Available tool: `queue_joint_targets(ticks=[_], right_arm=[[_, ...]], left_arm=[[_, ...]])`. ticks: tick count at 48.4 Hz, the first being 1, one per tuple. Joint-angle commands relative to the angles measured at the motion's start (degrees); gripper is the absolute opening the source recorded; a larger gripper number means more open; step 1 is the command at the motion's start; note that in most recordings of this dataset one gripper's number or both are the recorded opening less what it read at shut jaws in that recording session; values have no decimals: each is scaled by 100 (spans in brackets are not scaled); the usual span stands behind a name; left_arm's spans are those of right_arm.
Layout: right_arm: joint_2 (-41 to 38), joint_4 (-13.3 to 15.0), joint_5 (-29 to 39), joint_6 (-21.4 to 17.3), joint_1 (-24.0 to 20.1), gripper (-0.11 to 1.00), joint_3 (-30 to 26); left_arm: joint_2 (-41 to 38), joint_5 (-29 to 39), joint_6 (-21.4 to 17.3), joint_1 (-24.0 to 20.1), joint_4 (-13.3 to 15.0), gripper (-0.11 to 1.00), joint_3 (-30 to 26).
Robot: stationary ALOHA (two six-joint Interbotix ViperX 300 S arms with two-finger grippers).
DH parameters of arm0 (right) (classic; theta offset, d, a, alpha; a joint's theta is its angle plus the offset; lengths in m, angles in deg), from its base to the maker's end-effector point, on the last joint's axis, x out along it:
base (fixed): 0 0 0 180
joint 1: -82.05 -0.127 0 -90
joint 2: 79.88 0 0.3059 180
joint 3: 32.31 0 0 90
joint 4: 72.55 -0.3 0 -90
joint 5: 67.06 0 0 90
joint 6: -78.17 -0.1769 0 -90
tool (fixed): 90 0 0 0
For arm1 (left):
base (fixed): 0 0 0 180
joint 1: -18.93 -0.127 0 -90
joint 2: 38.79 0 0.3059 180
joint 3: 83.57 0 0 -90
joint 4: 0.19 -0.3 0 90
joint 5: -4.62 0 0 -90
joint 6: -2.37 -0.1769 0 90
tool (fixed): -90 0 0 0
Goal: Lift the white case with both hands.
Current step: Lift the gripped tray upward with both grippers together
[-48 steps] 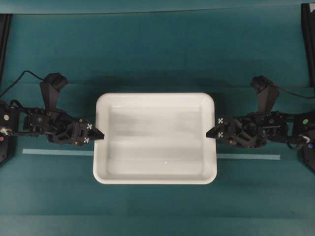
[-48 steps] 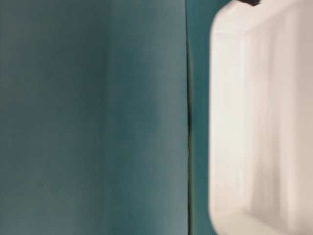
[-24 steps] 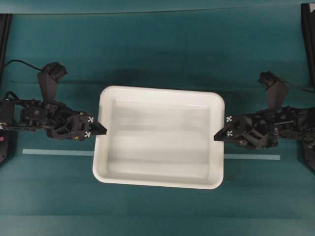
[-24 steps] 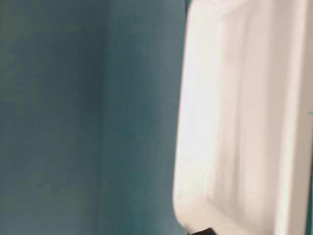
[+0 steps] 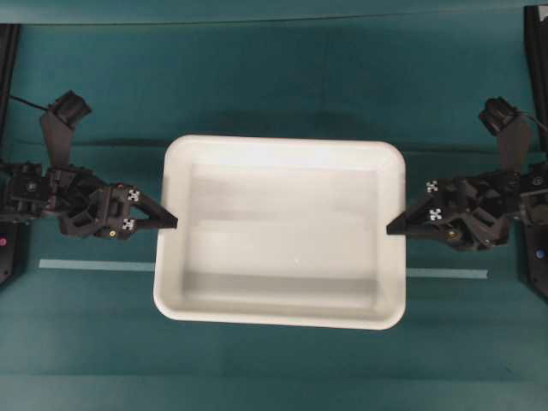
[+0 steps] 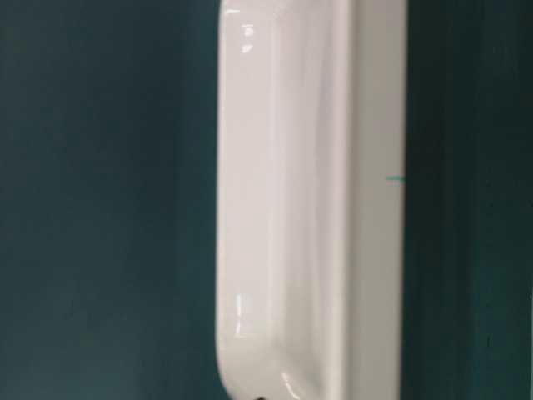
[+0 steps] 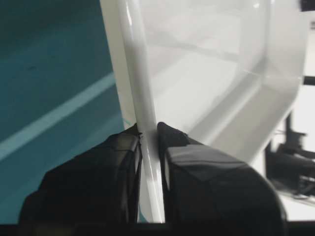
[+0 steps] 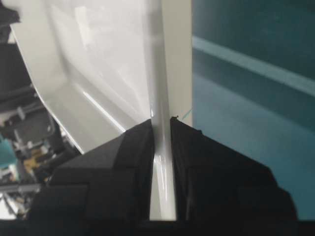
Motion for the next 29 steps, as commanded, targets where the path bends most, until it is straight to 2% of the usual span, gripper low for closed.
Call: queue_joint_targets(ticks=[1, 12, 29], right_arm=[[79, 26, 193, 9, 18, 11, -167], [396, 26, 457, -9, 26, 11, -387], [703, 26, 747, -62, 26, 11, -765]], left_arm=[[88, 0, 35, 53, -18, 9, -149], [316, 70, 79, 62, -18, 9, -396], [545, 615, 88, 185, -18, 9, -844]])
